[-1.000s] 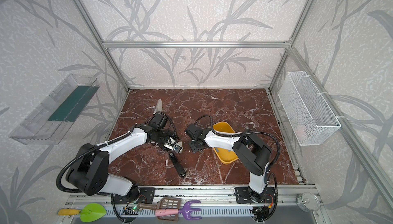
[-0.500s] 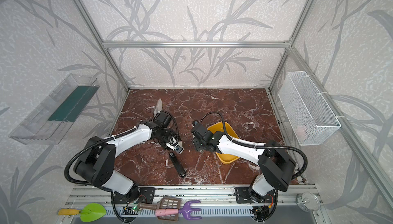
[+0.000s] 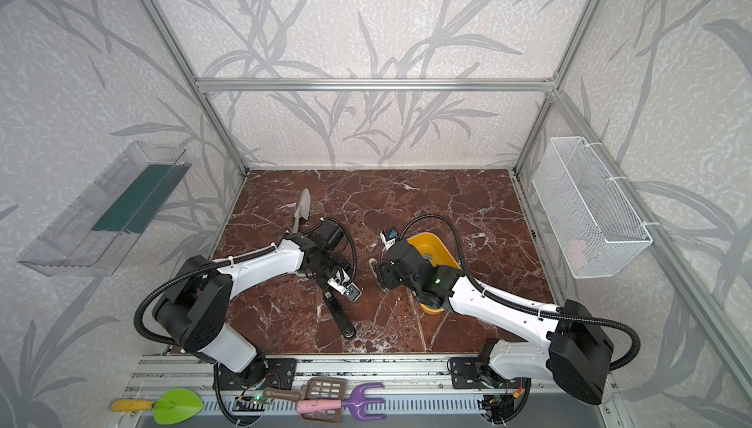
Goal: Load the staples into the stapler
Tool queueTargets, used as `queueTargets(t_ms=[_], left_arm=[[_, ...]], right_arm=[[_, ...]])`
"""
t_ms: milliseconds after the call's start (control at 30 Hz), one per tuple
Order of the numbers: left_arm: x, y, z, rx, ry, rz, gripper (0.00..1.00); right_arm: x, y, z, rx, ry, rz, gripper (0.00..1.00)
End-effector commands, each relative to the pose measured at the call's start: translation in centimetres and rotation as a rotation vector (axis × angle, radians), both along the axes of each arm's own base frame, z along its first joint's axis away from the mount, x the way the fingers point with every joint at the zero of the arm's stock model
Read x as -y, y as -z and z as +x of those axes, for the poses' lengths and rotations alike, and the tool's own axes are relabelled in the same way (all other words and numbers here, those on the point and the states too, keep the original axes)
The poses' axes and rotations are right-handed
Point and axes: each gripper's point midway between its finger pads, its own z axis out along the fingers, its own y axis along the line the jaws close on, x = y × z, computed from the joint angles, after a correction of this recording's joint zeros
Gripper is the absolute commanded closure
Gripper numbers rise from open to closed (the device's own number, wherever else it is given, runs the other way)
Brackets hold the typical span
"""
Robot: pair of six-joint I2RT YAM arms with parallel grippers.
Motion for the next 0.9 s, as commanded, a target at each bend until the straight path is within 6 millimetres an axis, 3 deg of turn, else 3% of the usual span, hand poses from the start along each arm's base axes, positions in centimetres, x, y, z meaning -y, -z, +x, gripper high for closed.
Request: queueTargets(t_ms=[0,167,333,633,867], left_arm=[[1.2,-1.2,0.4,-0.019,-0.036,-0.035,0.57],[1.6,-1.0,1.7,0.033,-0.099,-0.016,0.55],[2.2,-1.1,0.8,-0.009,-0.080,-0.042,0.47],[1.7,-1.2,0.1,-0.109,-0.097,0.001,0.51],[1.2,0.0,-0.1,-0.154,-0.112,0.059,0.52]], right_arm=[[0.1,-0.8,0.2,0.027,0.011,0.028,0.20],[0.2,-0.7,0.2,0.026,0.010,0.024,0.20],[0.2,-0.8,0.1,0.027,0.010,0.028,0.19],[0.6,-1.2,0.1,0.044,0.020,0.035,0.18],[0.8,-1.5,0.1,0.051,0.024,0.036,0.18]])
